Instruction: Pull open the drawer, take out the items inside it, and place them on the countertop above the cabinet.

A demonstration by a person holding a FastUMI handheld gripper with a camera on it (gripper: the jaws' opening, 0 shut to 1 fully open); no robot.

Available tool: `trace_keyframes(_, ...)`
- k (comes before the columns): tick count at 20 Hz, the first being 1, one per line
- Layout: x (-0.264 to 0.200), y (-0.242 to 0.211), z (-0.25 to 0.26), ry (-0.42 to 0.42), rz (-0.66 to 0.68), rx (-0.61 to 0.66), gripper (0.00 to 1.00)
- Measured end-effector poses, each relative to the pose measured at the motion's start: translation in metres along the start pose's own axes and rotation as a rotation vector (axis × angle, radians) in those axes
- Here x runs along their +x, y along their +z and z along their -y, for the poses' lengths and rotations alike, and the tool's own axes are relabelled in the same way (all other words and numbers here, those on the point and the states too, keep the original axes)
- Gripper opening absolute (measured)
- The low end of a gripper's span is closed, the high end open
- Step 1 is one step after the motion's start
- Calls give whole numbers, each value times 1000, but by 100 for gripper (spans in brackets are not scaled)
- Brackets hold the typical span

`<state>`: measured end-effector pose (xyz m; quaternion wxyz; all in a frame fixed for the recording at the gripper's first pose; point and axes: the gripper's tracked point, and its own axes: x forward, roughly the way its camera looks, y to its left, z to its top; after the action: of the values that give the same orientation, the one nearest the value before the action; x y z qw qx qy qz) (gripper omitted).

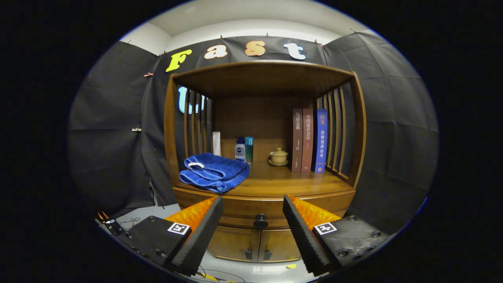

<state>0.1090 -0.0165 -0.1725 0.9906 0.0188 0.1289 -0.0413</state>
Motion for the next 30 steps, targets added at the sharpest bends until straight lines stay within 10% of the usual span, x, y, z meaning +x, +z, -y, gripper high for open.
trace_keyframes(10,86,-89,10,-31,-168,14,75)
trace_keyframes(18,119,-149,21,-88,-305,-2,73)
trace_keyframes(24,120,-150,23,-74,-290,8,35)
trace_keyframes(30,111,-151,21,-61,-312,14,35)
